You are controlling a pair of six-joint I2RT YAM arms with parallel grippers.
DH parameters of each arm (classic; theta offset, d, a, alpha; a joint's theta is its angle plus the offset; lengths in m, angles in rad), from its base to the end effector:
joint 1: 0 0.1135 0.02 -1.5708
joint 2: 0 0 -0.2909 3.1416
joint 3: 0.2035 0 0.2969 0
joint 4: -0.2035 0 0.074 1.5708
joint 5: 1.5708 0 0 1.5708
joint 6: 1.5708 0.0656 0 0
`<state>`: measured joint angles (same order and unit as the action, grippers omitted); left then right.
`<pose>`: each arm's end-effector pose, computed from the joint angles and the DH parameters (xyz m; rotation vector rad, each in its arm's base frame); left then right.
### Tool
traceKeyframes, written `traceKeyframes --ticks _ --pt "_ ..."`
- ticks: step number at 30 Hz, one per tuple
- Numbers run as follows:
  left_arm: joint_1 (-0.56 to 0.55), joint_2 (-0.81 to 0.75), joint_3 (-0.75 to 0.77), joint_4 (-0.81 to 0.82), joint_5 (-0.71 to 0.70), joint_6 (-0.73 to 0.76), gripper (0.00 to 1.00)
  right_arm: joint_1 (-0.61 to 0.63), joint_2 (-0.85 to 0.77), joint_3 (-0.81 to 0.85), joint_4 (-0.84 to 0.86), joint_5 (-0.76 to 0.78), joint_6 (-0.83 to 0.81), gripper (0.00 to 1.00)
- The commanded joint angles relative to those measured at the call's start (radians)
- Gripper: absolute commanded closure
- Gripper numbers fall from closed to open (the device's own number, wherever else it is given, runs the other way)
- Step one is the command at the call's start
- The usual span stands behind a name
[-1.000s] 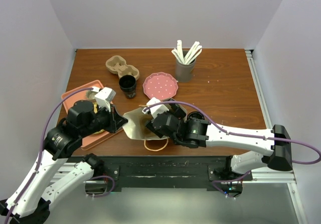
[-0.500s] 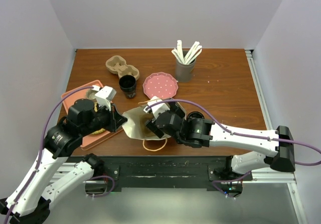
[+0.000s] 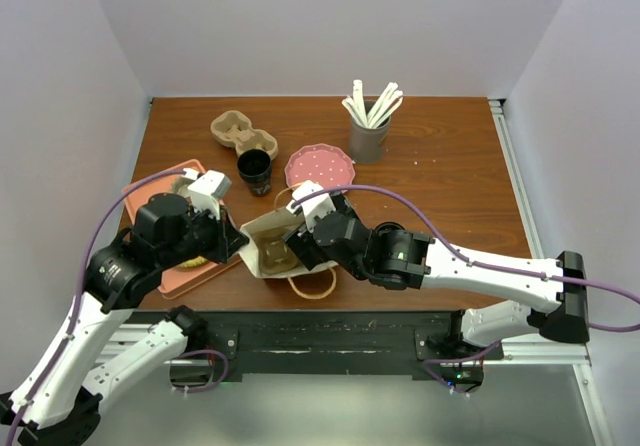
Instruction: Pack the takeout coffee
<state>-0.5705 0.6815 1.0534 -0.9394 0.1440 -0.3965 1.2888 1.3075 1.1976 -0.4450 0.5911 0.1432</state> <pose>0.1298 -0.0945 0.3836 0.2800 2.2011 -0.7069 0.1323 0.3251 0.3544 -0.8014 1.8698 0.2721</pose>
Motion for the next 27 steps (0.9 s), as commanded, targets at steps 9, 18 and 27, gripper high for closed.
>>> traceKeyframes --ticks 9,18,27 --pt "0.003 0.035 0.088 -0.032 0.005 0.012 1.0 -0.003 -0.048 0.063 0.065 -0.034 0.062 0.11" --pt "0.003 -0.037 -0.007 0.074 0.025 0.073 1.0 -0.002 -0.099 0.01 0.031 -0.146 -0.004 0.35" --pt "0.001 0.007 0.017 0.113 -0.011 0.153 1.0 -0.002 -0.102 -0.026 0.0 -0.277 -0.076 0.4"
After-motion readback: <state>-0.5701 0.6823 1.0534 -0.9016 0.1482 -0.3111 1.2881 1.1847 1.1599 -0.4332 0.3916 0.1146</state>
